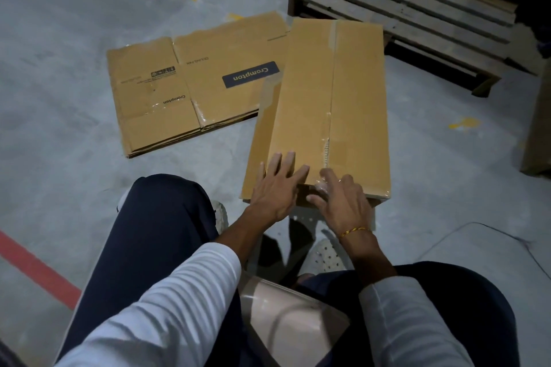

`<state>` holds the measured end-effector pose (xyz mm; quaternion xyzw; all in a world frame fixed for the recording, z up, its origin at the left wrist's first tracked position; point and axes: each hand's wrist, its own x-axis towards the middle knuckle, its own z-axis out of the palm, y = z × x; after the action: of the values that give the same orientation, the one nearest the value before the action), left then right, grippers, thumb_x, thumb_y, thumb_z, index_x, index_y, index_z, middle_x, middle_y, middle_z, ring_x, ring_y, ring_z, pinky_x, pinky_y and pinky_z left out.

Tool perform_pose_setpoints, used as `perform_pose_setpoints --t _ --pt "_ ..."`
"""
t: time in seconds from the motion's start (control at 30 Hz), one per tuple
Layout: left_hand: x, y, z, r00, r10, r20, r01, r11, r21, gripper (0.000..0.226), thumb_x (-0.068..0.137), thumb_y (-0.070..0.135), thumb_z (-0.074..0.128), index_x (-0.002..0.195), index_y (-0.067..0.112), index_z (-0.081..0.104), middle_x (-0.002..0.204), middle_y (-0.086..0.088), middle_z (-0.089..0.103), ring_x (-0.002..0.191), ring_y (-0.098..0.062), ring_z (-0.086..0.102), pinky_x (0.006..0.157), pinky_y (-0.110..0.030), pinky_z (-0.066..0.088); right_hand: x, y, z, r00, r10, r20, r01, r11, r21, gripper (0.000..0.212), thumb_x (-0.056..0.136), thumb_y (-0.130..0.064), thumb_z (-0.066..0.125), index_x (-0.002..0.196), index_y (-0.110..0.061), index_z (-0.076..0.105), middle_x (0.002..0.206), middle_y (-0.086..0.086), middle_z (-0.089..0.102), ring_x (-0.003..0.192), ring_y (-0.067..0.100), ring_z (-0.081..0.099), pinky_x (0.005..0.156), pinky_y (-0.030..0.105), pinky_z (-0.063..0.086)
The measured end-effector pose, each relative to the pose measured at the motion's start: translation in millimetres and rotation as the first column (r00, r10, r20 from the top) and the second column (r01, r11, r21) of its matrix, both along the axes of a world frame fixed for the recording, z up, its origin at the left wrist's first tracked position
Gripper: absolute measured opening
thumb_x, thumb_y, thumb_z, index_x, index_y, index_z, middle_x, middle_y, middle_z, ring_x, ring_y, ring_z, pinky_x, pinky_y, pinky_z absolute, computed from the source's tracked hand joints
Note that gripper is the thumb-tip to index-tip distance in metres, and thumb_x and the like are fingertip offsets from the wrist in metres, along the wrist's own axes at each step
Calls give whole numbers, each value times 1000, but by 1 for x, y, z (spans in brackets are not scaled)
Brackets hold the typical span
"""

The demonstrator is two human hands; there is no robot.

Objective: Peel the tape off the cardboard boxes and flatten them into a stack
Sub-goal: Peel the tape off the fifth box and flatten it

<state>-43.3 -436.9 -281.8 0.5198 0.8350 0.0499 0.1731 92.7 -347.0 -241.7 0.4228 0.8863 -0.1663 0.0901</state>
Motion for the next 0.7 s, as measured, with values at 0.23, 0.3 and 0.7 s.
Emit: perform_pose_setpoints --t 0.23,0.3,0.7 --pt "2 2 0 998 59 20 -58 998 -19 53 106 38 42 154 41 21 167 2 1 153 -32 -1 116 -66 19 -19 1 7 982 104 160 -131 977 167 30 101 -25 49 131 -30 47 119 10 58 107 36 59 86 49 44" --pt "4 4 2 996 82 34 -81 996 -28 50 106 38 42 153 41 24 167 2 2 153 -30 -1 114 -70 20 -20 3 10 968 159 193 -191 969 158 33 102 -21 45 134 -29 46 119 10 58 106 37 60 84 48 45" --pt "9 1 1 980 193 49 -189 979 -70 57 100 24 59 147 40 32 162 4 7 148 -31 4 103 -71 36 5 40 49 927 278 253 -285 958 -9 24 100 -31 54 124 -28 55 121 7 62 112 37 59 85 41 49"
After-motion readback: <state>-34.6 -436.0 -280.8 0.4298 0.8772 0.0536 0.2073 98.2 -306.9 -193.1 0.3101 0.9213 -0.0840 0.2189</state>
